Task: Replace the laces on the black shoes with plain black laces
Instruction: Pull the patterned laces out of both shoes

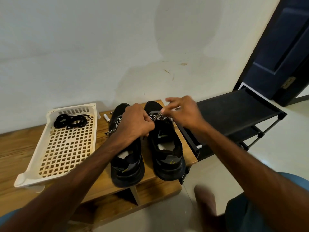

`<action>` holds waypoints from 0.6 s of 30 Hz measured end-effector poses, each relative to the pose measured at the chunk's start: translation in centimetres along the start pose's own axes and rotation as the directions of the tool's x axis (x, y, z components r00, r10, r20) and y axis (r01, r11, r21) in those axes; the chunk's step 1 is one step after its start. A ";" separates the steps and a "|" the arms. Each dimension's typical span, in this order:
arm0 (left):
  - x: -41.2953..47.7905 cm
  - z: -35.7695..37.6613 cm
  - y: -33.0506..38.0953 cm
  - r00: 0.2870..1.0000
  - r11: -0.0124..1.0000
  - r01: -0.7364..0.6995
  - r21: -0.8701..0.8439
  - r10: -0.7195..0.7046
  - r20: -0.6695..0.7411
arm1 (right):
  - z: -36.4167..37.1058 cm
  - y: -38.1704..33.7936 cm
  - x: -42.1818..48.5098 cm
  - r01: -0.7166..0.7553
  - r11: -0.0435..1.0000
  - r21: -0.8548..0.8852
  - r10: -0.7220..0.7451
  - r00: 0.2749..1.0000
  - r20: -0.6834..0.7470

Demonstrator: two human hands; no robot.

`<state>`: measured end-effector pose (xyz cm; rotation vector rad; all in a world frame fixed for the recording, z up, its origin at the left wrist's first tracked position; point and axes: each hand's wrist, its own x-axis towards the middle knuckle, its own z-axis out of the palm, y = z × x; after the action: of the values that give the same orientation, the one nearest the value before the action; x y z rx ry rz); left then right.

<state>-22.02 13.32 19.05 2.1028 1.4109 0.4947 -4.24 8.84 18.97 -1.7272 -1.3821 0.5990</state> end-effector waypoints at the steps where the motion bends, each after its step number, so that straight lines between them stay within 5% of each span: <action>1: 0.0 0.0 0.1 1.000 1.000 0.004 0.000 -0.004 0.002 | -0.7 0.2 0.3 -0.082 0.983 0.163 0.097 0.992 -0.084; 3: 0.0 -0.2 0.1 1.000 1.000 0.017 0.007 -0.017 -0.005 | -2.3 0.8 1.0 -0.175 0.880 0.441 0.303 0.922 -0.239; 5: -0.1 -0.4 0.0 0.999 0.999 0.035 0.020 -0.035 -0.018 | -3.9 1.8 1.6 -0.195 0.860 0.471 0.392 0.844 -0.366; 9: -0.5 -0.6 -0.2 0.999 0.999 0.037 0.016 -0.036 -0.015 | -3.4 2.4 1.2 -0.119 0.993 0.023 0.122 0.966 -0.229; 13: -0.7 -0.7 0.3 0.999 0.998 0.034 0.046 -0.034 -0.015 | -0.2 1.5 0.1 0.074 0.951 -0.302 -0.085 0.996 -0.024; 18: -0.9 -0.9 0.9 0.999 0.991 0.027 0.130 -0.021 -0.043 | 1.2 0.1 -0.6 0.178 0.903 -0.391 -0.168 0.984 0.060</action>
<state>-22.24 12.44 20.27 2.1868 1.5276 0.4492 -5.33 8.68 18.16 -1.8822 -1.7446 0.2508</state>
